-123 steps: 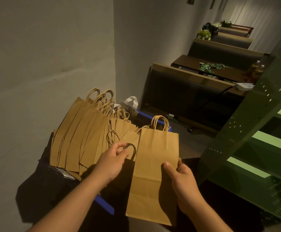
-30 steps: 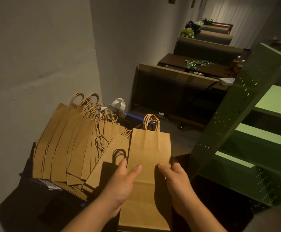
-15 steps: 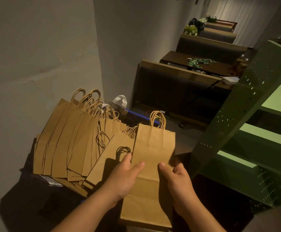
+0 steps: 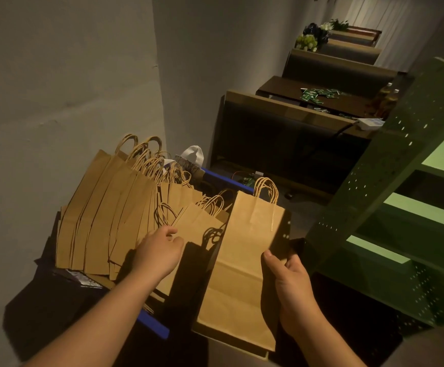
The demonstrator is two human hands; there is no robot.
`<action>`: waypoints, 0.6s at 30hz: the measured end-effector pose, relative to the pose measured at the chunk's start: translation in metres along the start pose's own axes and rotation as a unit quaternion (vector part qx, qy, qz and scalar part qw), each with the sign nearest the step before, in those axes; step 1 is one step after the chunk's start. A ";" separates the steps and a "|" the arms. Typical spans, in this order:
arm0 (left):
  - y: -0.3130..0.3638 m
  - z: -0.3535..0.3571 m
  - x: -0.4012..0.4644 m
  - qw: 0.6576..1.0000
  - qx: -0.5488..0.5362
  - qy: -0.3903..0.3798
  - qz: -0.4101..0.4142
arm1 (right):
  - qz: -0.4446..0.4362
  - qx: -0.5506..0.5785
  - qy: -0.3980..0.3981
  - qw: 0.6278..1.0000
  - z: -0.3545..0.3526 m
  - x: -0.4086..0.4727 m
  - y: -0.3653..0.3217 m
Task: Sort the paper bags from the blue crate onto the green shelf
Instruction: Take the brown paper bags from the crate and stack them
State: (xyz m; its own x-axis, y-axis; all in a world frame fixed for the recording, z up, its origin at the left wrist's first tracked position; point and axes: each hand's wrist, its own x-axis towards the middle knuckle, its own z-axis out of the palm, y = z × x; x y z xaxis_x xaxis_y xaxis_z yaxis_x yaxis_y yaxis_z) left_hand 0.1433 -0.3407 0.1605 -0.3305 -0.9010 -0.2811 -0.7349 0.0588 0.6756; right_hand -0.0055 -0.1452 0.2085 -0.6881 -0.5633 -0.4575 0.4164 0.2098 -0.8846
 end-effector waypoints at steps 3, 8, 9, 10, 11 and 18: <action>-0.008 0.005 0.006 0.993 0.114 -0.026 -0.026 | -0.002 0.005 -0.005 1.000 -0.001 0.002 0.002; -0.010 0.008 0.008 0.989 0.128 -0.052 -0.046 | -0.005 -0.007 0.002 1.000 -0.005 0.005 0.008; -0.010 0.008 0.009 0.990 0.121 -0.052 -0.047 | -0.004 -0.006 0.003 1.000 -0.006 0.006 0.009; -0.009 0.007 0.009 0.991 0.115 -0.050 -0.047 | -0.005 -0.004 0.001 1.000 -0.006 0.006 0.010; -0.009 0.007 0.009 0.992 0.107 -0.047 -0.045 | -0.006 -0.004 -0.001 1.000 -0.007 0.006 0.011; -0.002 0.005 0.001 0.998 0.006 -0.048 -0.039 | -0.004 0.012 -0.009 1.000 -0.006 0.005 0.013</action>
State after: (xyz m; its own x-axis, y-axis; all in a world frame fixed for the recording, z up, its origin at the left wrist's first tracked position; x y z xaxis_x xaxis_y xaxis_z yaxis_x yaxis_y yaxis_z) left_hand 0.1417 -0.3401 0.1556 -0.3262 -0.8582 -0.3964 -0.7677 -0.0042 0.6409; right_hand -0.0067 -0.1402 0.1941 -0.6804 -0.5801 -0.4479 0.4245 0.1863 -0.8861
